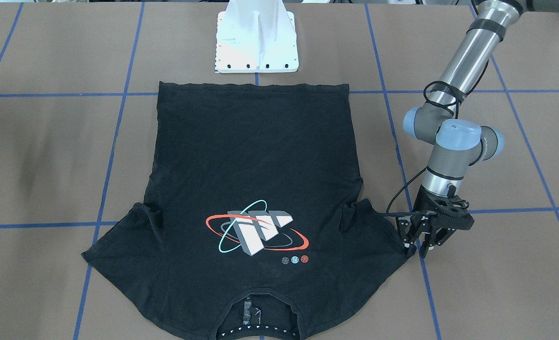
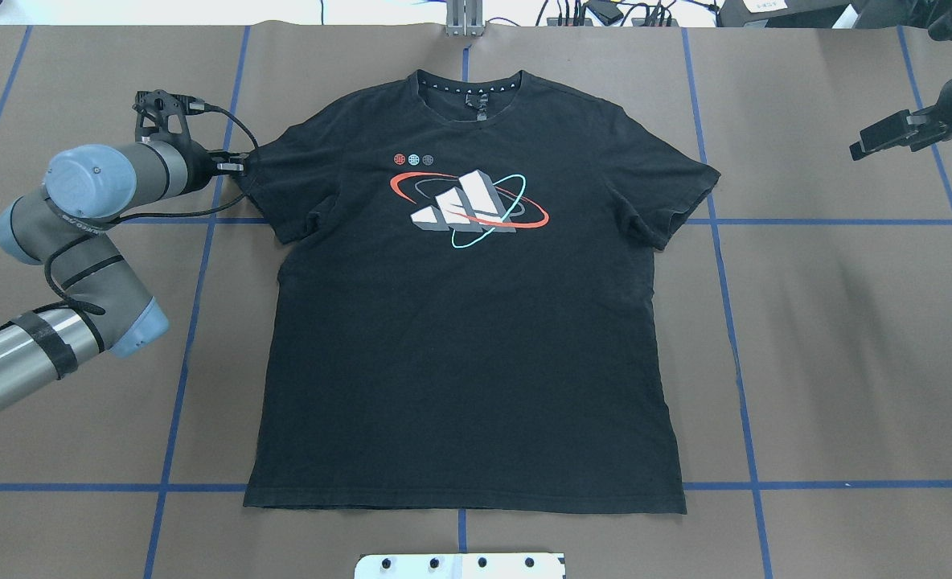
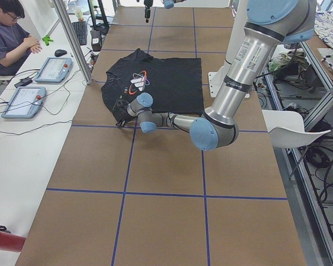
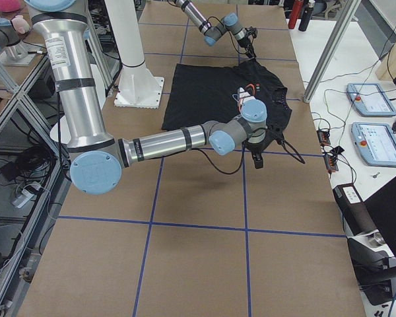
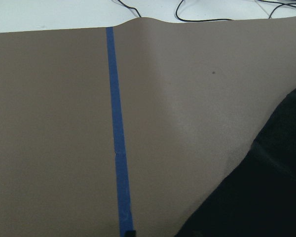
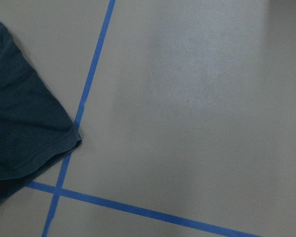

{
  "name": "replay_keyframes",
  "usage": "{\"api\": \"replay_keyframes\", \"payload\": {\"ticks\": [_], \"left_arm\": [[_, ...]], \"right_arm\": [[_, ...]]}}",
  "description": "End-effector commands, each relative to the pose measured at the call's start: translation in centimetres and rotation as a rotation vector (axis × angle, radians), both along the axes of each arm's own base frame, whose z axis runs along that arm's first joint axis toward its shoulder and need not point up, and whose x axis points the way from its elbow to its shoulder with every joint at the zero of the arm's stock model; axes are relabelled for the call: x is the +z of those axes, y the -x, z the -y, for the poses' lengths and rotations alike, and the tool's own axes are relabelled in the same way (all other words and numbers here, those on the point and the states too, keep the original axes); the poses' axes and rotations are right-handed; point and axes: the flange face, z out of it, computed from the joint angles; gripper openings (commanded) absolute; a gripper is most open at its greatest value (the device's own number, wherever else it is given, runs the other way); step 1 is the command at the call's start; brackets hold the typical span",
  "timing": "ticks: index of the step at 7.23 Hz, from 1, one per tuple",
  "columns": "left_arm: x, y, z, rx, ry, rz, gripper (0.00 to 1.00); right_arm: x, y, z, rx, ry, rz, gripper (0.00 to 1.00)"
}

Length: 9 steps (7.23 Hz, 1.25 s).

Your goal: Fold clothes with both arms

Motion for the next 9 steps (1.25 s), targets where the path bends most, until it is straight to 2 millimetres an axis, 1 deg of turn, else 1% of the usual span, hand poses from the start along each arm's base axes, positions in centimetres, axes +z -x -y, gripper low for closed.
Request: {"api": "replay_keyframes", "payload": {"ticks": [1,2,5,6,7,8,9], "left_arm": [[0.01,0.03,0.02,-0.001,0.001,-0.001,0.31],[0.01,0.03,0.02,-0.001,0.001,-0.001,0.2],[0.13,0.06,-0.02,0.0,0.001,0.001,0.21],[0.23,0.0,-0.13,0.002,0.003,0.002,0.26],[0.35,0.03,-0.16,0.004,0.002,0.005,0.36],[0.46,0.16,-0.14,0.004,0.001,0.008,0.39],[0.57,0.19,-0.17,0.004,0.001,0.01,0.39]], "right_arm": [[0.16,-0.02,-0.03,0.001,0.001,-0.002,1.0],[0.06,-0.06,0.05,0.005,-0.002,-0.007,1.0],[0.18,-0.11,0.12,0.011,-0.003,-0.015,1.0],[0.35,-0.03,0.07,0.009,0.0,-0.016,1.0],[0.22,0.02,0.13,0.012,-0.005,-0.021,1.0],[0.23,0.1,0.12,0.012,-0.005,-0.022,1.0],[0.39,0.09,0.08,0.012,-0.003,-0.023,1.0]]}}
